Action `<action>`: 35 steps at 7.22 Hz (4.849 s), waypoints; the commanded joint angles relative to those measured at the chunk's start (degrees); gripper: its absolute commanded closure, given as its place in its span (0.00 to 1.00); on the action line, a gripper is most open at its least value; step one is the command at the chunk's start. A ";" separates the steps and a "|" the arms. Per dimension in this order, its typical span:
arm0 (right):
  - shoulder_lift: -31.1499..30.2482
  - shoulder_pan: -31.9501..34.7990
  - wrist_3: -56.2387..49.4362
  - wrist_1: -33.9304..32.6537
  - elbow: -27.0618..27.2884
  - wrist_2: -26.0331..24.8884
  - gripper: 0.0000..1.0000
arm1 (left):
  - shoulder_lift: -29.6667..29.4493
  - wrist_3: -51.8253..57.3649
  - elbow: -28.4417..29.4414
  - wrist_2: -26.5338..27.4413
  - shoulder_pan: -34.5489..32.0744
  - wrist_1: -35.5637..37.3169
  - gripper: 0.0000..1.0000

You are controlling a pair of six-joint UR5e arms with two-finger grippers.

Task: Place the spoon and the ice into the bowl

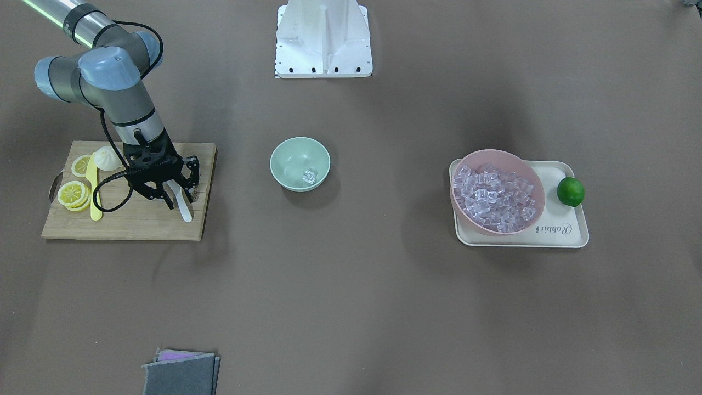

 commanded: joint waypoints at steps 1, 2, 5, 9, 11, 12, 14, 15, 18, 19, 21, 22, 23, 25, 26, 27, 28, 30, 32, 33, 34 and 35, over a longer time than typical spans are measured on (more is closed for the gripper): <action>0.28 -0.01 0.09 -0.10 0.56 -0.24 1.00 | 0.00 0.03 0.00 0.02 0.00 0.00 0.02; 0.72 -0.09 2.00 -0.10 0.65 -0.24 1.00 | 0.00 0.03 0.00 0.02 0.00 0.00 0.02; 6.14 -0.79 29.18 -16.72 8.18 -0.15 1.00 | -0.09 0.03 0.00 0.02 0.00 0.00 0.02; 20.29 -10.71 59.09 -38.91 8.48 -12.25 1.00 | -0.09 0.03 -0.18 -0.07 0.09 0.00 0.02; 25.92 -13.36 67.38 -44.64 6.20 -16.05 1.00 | -0.09 0.03 -0.18 -0.07 0.09 0.00 0.02; 28.56 -13.72 69.85 -45.10 2.88 -17.88 1.00 | -0.09 0.03 -0.09 -0.07 0.09 0.00 0.02; 32.88 -13.63 71.72 -45.10 -4.86 -20.18 1.00 | 0.09 0.03 -0.18 -0.07 0.09 0.00 0.02; 32.81 -13.63 71.72 -45.10 -5.06 -20.19 1.00 | 0.35 0.03 -0.52 -0.07 0.09 0.00 0.02; 32.28 -13.72 70.93 -46.32 -5.06 -22.55 0.02 | 0.35 0.03 -0.44 -0.33 0.09 -0.09 0.02; 32.80 -13.72 69.53 -47.99 -4.45 -24.13 0.00 | 0.44 0.12 -0.09 -1.72 0.09 -0.09 0.02; 32.19 -13.46 64.02 -48.09 -1.74 -24.32 0.00 | 2.18 0.21 -0.18 -1.74 0.09 -2.53 0.02; 31.23 -12.85 58.33 -47.92 0.89 -23.80 0.00 | 4.02 -0.05 0.61 -1.39 0.09 -3.51 0.02; 30.00 -10.40 51.31 -45.83 4.14 -21.44 0.00 | 5.09 -0.14 2.62 -1.56 0.09 -2.91 0.02; 26.84 -2.16 38.39 -43.09 6.00 -9.69 0.00 | 4.49 -0.49 3.60 -1.30 0.18 2.51 0.02; 23.70 2.32 29.53 -41.78 8.02 -3.99 0.00 | 4.22 -3.10 2.39 -1.39 0.00 6.38 0.02; 19.05 7.59 20.65 -39.94 10.04 3.21 0.00 | 3.17 -5.91 0.72 -1.56 0.00 10.85 0.02; 12.65 11.81 10.56 -36.35 12.06 6.76 0.00 | 2.38 -6.99 -1.21 -1.74 0.00 13.33 0.02; 5.06 24.35 -9.91 -33.07 12.08 20.60 0.00 | 2.02 -6.91 -2.02 -2.09 -0.09 14.77 0.02; -2.84 35.54 -29.28 -33.06 11.12 27.43 0.00 | 3.07 -6.56 -2.28 -2.00 -0.17 13.98 0.02; -6.36 40.11 -36.32 -33.06 10.33 28.23 0.00 | 3.08 -6.56 -2.20 -1.91 -0.35 14.06 0.02; -9.27 43.99 -42.30 -33.06 9.19 31.29 0.00 | 3.08 -6.82 -2.20 -1.91 -0.35 14.06 0.02; -10.95 48.20 -46.89 -33.15 8.48 35.58 0.00 | 3.08 -6.91 -2.20 -1.91 -0.35 14.06 0.02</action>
